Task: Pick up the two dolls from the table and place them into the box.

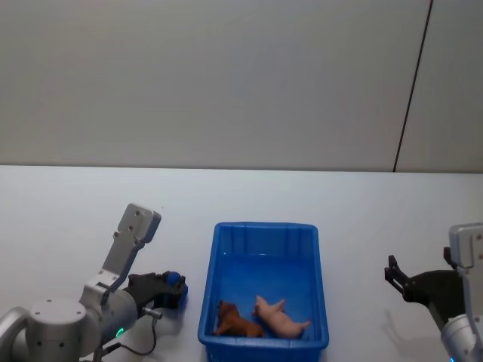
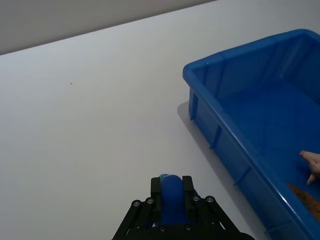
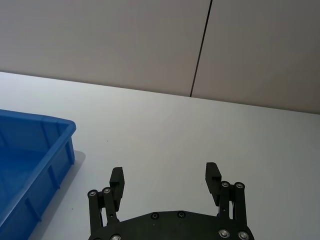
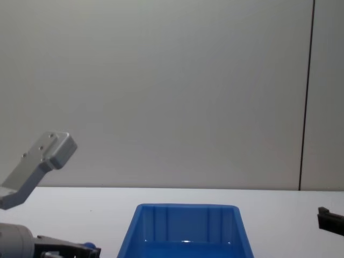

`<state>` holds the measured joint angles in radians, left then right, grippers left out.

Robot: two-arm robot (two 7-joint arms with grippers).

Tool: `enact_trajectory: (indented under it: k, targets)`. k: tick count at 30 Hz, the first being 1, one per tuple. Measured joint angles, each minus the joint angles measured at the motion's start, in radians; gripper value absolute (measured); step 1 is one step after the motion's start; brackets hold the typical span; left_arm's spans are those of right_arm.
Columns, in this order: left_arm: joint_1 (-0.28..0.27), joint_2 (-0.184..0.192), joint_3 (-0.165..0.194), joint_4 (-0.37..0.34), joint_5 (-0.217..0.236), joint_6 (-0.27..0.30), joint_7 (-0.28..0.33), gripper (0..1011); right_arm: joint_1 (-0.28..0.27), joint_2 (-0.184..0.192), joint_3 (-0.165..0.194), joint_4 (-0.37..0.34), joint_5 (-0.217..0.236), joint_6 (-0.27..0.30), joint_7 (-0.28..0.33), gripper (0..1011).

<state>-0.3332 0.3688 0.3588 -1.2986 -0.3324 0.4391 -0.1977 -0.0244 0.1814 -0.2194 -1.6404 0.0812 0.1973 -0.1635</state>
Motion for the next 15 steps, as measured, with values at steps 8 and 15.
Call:
enact_trajectory:
  k: [8,15]
  targets:
    - [0.009,0.006,-0.01,-0.035,-0.017,-0.047,0.014,207,0.0,0.0,0.0,0.0,0.0,0.0,0.0,1001]
    - [0.012,0.014,-0.019,-0.085,-0.017,-0.084,0.014,170,0.0,0.0,0.0,0.0,0.0,0.0,0.0,1001]
